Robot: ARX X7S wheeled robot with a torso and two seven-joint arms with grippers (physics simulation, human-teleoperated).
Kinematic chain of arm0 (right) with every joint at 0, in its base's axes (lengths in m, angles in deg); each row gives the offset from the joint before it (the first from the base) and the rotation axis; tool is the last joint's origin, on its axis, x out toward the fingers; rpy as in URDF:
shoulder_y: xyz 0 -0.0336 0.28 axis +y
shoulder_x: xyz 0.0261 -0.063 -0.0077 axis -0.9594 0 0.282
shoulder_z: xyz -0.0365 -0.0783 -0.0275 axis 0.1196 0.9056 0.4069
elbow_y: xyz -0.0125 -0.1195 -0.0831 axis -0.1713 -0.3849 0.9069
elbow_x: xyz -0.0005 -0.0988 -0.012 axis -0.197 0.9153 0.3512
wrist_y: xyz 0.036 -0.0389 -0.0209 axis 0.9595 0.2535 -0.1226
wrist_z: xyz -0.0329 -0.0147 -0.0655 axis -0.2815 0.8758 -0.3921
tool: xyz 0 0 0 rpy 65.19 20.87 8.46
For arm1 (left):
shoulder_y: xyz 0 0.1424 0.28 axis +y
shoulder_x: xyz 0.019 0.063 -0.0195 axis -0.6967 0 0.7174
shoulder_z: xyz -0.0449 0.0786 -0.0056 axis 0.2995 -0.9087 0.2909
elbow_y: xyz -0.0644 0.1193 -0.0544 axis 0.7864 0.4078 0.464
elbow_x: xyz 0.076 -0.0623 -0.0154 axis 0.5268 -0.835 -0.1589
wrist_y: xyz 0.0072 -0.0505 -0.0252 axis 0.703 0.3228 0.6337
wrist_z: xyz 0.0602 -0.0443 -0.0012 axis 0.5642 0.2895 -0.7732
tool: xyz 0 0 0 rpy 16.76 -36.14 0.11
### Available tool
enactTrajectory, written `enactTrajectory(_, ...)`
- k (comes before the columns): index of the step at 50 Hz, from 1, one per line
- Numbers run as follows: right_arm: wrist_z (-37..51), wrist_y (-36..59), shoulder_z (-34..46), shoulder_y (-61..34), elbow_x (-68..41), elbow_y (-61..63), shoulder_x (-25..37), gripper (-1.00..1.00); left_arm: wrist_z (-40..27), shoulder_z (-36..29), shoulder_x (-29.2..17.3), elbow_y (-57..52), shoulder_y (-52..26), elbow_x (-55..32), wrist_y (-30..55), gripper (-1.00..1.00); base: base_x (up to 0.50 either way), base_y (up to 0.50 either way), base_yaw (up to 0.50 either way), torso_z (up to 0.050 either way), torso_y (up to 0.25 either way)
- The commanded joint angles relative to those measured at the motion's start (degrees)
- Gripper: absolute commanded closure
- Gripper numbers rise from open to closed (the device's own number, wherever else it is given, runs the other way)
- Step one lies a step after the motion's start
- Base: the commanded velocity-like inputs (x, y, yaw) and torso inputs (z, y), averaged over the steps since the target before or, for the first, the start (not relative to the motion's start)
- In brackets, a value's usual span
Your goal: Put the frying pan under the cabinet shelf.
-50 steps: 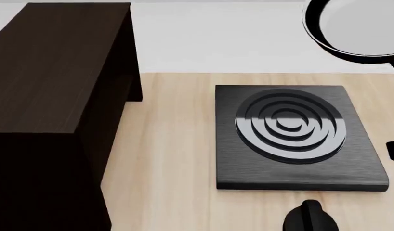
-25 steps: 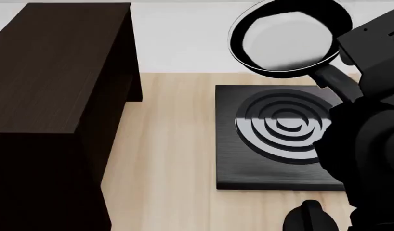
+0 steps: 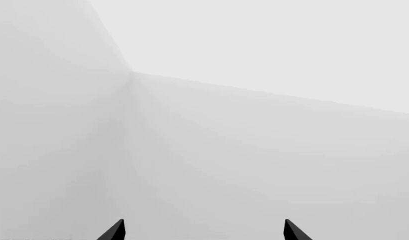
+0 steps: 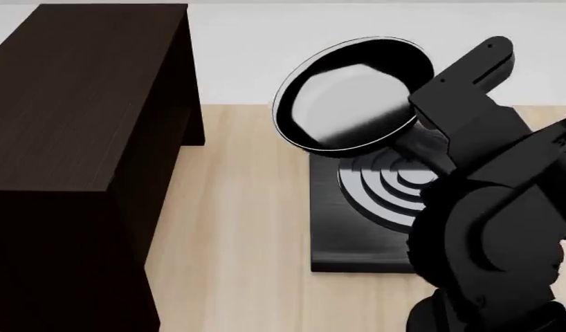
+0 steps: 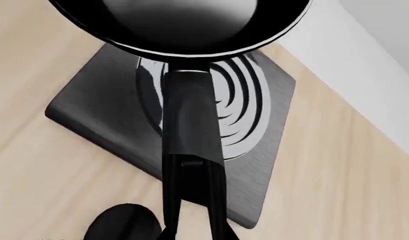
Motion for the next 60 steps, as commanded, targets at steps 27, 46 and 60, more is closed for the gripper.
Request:
enactTrajectory(27,-0.2,-2.6,4.6,5.1,0.1,4.8,-3.6,1.00,-0.4,1.3,-0.8,0.1,2.0,-0.6,-1.8,-1.00,0.00,0.00,0.00,0.001,0.002)
enactTrajectory(46,7.3,-6.9,-0.1,9.4,-5.7,1.4,-8.4,1.00,-1.2,1.7,-2.0,-0.2,2.0,-1.4,-1.6,-1.00,0.00,0.00,0.00,0.001,0.002)
enactTrajectory(60,11.1,-9.6,-1.1,11.5,-8.1,-2.1,-9.9,1.00,-1.3,1.3,-2.5,0.0,1.9,-1.5,-1.8,-1.00,0.00,0.00,0.00,0.000,0.002)
